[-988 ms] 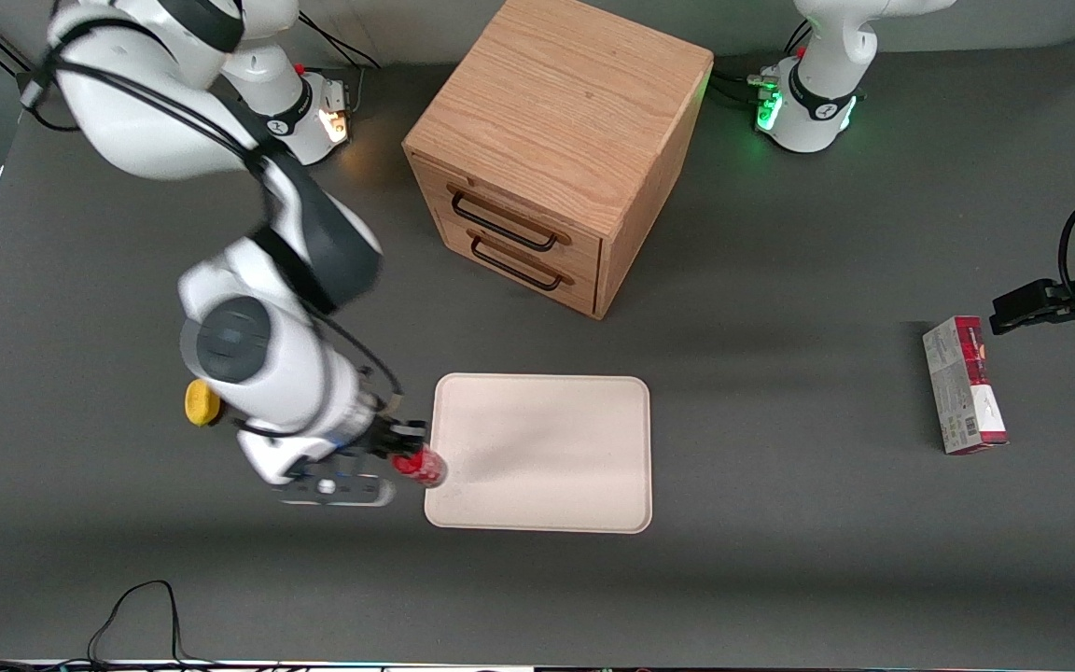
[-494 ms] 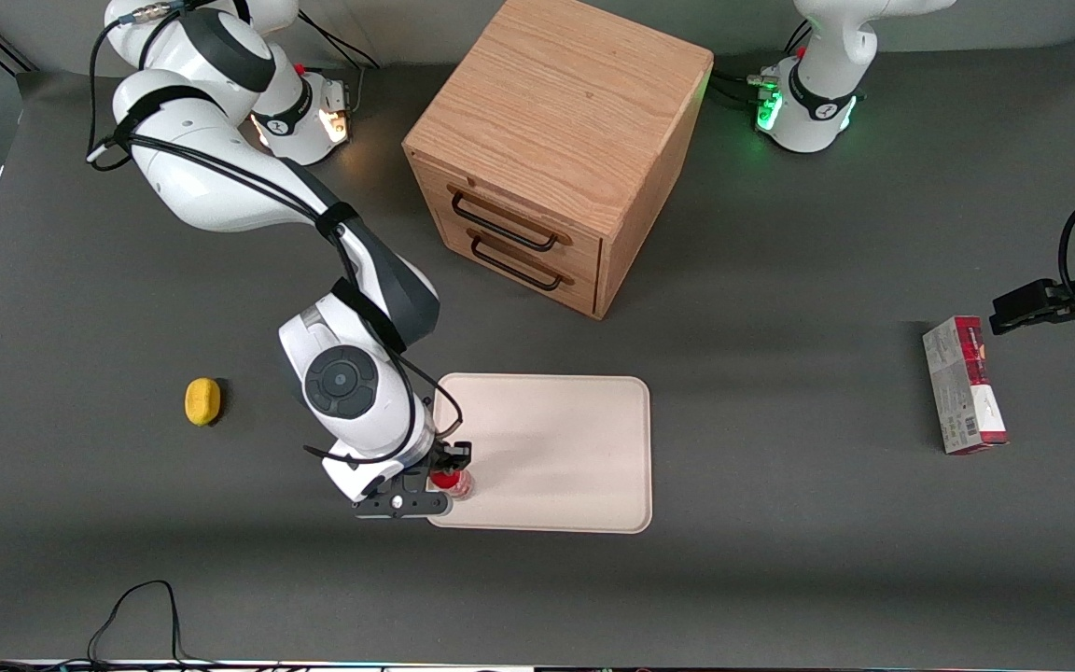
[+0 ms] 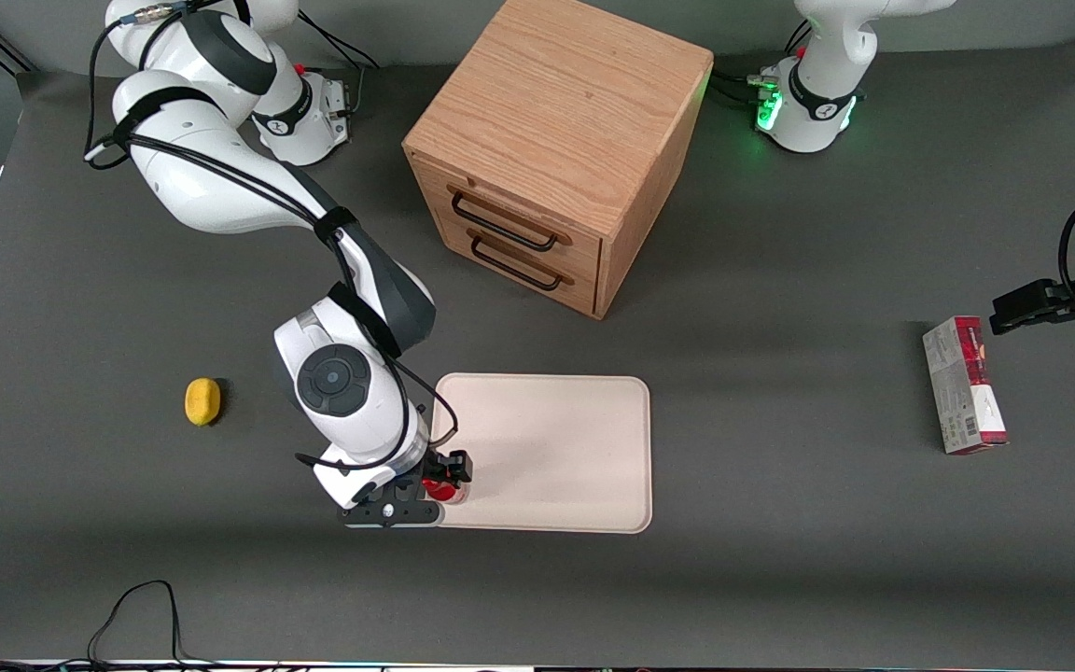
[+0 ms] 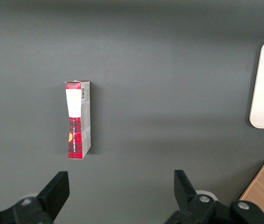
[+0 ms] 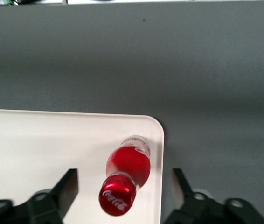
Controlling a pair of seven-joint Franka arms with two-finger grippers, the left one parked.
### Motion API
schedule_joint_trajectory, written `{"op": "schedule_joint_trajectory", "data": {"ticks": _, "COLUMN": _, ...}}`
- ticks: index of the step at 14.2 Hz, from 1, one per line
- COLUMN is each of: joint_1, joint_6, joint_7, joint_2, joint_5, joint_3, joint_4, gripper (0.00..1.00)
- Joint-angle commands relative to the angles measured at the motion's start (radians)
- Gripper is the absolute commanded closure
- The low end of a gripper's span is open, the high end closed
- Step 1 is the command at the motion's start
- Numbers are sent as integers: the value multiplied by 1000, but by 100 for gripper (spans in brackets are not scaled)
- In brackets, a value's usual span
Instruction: Place coke bottle on tray
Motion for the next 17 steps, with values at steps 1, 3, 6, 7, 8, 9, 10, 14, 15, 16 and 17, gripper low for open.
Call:
{"op": "schedule_joint_trajectory", "data": {"ticks": 1, "joint_1": 2, "joint_6": -1, "joint_7": 15, "joint_2": -200, "joint_5": 117, "joint_3": -114, "joint_4": -172, "gripper": 0}}
{"op": "schedule_joint_trajectory", "data": {"ticks": 3, "joint_1": 5, "joint_6": -10, "joint_7": -73, "joint_2": -326, "joint_5": 309, "joint_3": -236, "joint_4": -268, "gripper": 0}}
{"op": "schedule_joint_trajectory", "data": {"ticks": 6, "joint_1": -1, "joint_6": -91, "joint_7": -226, "joint_2": -481, "joint_5": 400, "joint_3": -331, "joint_4": -407, "gripper": 0}}
{"op": "schedule_joint_trajectory", "data": {"ticks": 7, "joint_1": -16, "joint_6": -131, "joint_7": -250, "joint_2": -529, "joint_5": 413, "joint_3": -349, "joint_4": -448, "gripper": 0}}
{"op": "schedule_joint_trajectory", "data": {"ticks": 8, "joint_1": -30, "joint_6": -151, "joint_7": -278, "joint_2": -584, "joint_5": 431, "joint_3": -363, "joint_4": -503, "gripper": 0}}
{"op": "schedule_joint_trajectory", "data": {"ticks": 9, "joint_1": -45, "joint_6": -151, "joint_7": -318, "joint_2": -656, "joint_5": 465, "joint_3": -394, "joint_4": -579, "gripper": 0}}
{"op": "schedule_joint_trajectory", "data": {"ticks": 10, "joint_1": -68, "joint_6": -150, "joint_7": -382, "joint_2": -729, "joint_5": 507, "joint_3": -417, "joint_4": -655, "gripper": 0}}
{"op": "schedule_joint_trajectory", "data": {"ticks": 14, "joint_1": -128, "joint_6": -151, "joint_7": -505, "joint_2": -938, "joint_5": 549, "joint_3": -500, "joint_4": -861, "gripper": 0}}
{"op": "schedule_joint_trajectory", "data": {"ticks": 15, "joint_1": -133, "joint_6": -154, "joint_7": -507, "joint_2": -977, "joint_5": 549, "joint_3": -517, "joint_4": -890, "gripper": 0}}
{"op": "schedule_joint_trajectory", "data": {"ticks": 16, "joint_1": -133, "joint_6": -156, "joint_7": -507, "joint_2": -1009, "joint_5": 549, "joint_3": -532, "joint_4": -914, "gripper": 0}}
{"op": "schedule_joint_trajectory", "data": {"ticks": 17, "joint_1": -133, "joint_6": -164, "joint_7": -507, "joint_2": -1029, "joint_5": 549, "joint_3": -546, "joint_4": -927, "gripper": 0}}
